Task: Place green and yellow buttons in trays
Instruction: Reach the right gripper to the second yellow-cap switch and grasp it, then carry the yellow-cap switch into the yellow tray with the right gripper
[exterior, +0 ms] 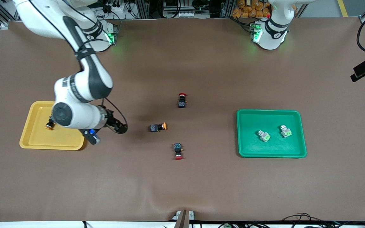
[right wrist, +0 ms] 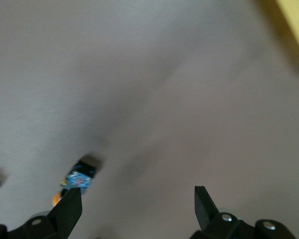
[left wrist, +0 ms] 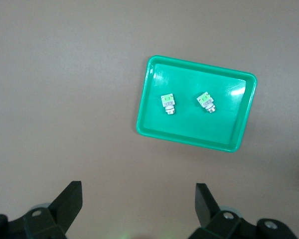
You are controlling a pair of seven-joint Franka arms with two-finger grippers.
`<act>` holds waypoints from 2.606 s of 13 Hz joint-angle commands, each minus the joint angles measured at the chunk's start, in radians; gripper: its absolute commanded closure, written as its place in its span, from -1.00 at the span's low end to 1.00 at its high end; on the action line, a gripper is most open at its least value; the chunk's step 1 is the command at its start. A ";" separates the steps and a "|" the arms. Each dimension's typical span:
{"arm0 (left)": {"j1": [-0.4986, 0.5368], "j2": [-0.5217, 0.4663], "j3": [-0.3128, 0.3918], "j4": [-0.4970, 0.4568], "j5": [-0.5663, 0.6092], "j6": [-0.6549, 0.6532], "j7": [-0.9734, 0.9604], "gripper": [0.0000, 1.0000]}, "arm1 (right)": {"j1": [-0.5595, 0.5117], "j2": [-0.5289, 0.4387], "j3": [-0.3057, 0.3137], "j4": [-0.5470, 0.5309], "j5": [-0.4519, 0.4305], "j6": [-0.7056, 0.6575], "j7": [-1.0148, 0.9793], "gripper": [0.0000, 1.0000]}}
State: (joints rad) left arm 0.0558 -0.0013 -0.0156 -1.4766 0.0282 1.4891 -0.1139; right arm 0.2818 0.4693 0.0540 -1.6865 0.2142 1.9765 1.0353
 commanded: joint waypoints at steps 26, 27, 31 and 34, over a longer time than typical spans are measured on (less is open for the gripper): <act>-0.004 -0.029 0.013 -0.008 -0.016 -0.010 0.023 -1.00 | 0.180 0.247 -0.019 0.154 -0.124 0.170 0.317 1.00; -0.002 -0.031 0.011 -0.008 -0.016 -0.016 0.023 -1.00 | 0.159 0.247 -0.017 0.184 -0.121 0.101 0.269 1.00; -0.002 -0.043 0.013 -0.008 -0.016 -0.021 0.022 -1.00 | 0.079 0.229 -0.016 0.209 -0.122 -0.062 0.045 1.00; -0.002 -0.043 0.013 -0.008 -0.016 -0.042 0.020 -1.00 | -0.001 0.194 -0.019 0.196 -0.124 -0.169 -0.169 1.00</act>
State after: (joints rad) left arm 0.0551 -0.0240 -0.0092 -1.4755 0.0282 1.4660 -0.1129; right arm 0.3380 0.7072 0.0211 -1.4740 0.0921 1.8569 0.9846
